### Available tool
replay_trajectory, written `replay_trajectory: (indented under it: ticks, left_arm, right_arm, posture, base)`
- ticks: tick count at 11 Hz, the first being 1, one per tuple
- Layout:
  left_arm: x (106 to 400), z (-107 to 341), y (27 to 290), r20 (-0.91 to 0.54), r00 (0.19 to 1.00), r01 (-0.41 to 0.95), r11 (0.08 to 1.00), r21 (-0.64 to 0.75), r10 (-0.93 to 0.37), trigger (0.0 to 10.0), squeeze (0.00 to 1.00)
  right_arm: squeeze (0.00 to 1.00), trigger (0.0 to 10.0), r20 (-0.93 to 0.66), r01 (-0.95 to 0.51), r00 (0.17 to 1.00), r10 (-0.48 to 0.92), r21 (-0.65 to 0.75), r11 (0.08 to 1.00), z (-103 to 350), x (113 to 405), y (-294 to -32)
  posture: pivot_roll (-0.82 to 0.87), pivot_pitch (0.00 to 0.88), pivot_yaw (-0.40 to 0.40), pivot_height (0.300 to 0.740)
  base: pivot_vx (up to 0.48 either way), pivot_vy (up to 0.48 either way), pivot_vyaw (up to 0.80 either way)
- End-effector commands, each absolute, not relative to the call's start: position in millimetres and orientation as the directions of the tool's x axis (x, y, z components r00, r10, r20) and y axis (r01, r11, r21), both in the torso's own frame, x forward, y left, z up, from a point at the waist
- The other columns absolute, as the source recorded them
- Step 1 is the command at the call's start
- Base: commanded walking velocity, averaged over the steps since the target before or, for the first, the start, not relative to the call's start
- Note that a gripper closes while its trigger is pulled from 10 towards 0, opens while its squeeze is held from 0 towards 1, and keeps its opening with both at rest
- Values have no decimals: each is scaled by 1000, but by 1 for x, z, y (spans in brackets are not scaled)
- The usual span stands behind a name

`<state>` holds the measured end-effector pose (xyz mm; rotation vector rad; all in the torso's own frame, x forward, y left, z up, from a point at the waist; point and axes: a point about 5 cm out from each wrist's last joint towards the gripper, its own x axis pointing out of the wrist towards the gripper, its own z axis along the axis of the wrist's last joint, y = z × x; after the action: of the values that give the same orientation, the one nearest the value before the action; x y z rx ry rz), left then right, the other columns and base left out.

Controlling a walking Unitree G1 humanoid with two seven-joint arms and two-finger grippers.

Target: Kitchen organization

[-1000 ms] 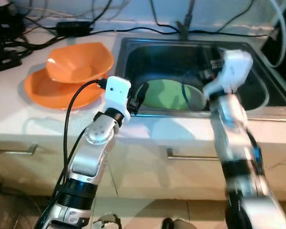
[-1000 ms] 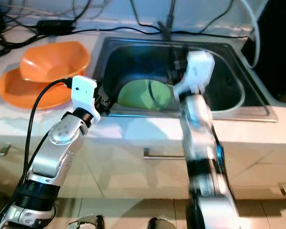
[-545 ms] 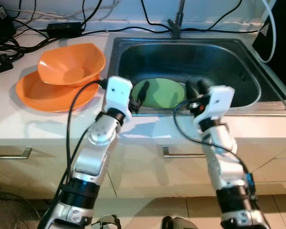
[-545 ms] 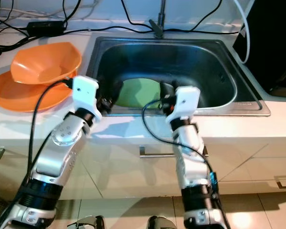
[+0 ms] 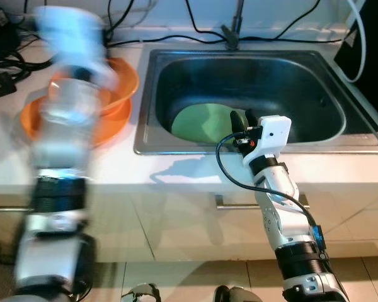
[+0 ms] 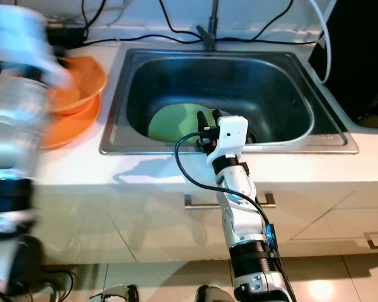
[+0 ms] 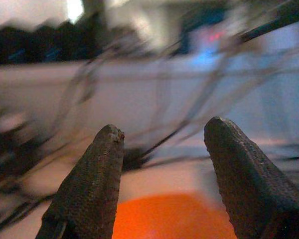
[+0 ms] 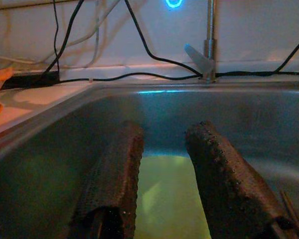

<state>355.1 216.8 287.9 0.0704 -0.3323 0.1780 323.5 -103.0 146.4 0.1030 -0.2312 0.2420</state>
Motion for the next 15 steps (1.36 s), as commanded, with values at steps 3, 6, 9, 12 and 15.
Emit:
replay_trajectory:
  ticks: [3,6,9,12,15]
  left_arm:
    - [342,271,248,208,919,-335,942,-29,334,10000,1000]
    - [330,249,245,28,921,-379,909,-173,389,10000,0]
    - [323,236,237,-114,926,-376,865,-331,359,10000,0]
    - [324,238,224,-143,931,-365,845,-392,336,10000,0]
    - [331,233,216,-201,933,-360,809,-466,299,10000,0]
  right_arm:
    - [0,10000,198,-276,947,255,86,957,136,323,-96]
    - [0,10000,195,-294,942,272,93,951,135,324,-93]
    - [0,10000,191,-293,943,271,96,951,133,324,-93]
    - [0,10000,192,-284,946,262,96,954,133,324,-95]
    - [0,10000,191,-287,945,265,96,953,133,324,-95]
  posture:
    - [115,58,22,740]
    - [135,51,15,740]
    - [139,65,16,740]
    - [128,78,16,740]
    - [123,83,15,740]
  base:
    - [0,0,0]
    - [0,0,0]
    - [0,0,0]
    - [0,0,0]
    - [0,0,0]
